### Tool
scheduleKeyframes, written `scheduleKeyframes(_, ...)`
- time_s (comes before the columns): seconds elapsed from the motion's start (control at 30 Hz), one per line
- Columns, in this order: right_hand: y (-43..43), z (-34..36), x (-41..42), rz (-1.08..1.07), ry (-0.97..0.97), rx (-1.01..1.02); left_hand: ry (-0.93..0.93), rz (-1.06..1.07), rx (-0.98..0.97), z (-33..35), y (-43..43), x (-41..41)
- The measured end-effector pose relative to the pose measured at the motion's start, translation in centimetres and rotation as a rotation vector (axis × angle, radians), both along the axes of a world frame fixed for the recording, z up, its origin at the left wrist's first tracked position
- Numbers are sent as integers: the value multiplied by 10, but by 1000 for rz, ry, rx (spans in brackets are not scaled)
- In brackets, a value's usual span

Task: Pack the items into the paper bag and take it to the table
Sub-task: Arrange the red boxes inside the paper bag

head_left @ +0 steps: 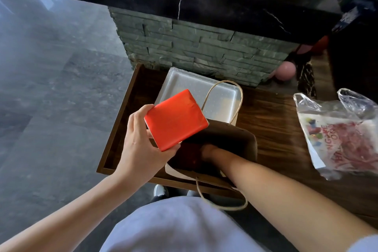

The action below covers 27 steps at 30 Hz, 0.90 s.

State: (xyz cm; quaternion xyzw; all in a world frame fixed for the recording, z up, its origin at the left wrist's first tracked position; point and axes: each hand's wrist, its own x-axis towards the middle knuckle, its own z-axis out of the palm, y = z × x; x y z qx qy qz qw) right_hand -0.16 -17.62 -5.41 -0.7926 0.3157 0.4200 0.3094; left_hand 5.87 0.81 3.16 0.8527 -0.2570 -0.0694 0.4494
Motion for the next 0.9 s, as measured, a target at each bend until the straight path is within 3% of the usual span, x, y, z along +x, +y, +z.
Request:
scheduleKeyframes(0.17,-28,59,-7,-242,-176,120,16,-33,-4,1,0,1)
scheduleKeyframes(0.27,-54,110,-21,-450,-249,658,-2,-65,-21,0,0,2)
scheduleKeyframes(0.33,-62,134,-27,-508,-369,888,-36,-104,-25,0,0,3)
scheduleKeyframes(0.5,-33,137,-26,-645,-595,698,-93,-319,-86,5,-1,8)
scheduleKeyframes(0.63,-47,143,-51,-680,-629,681,-75,-393,-9,8,0,7)
scheduleKeyframes(0.73,-74,154,-79,-686,-604,610,-48,-314,82,7,-2,5)
scheduleKeyframes(0.9,-82,162,-106,-588,-405,399,27,-185,113,6,-3,5)
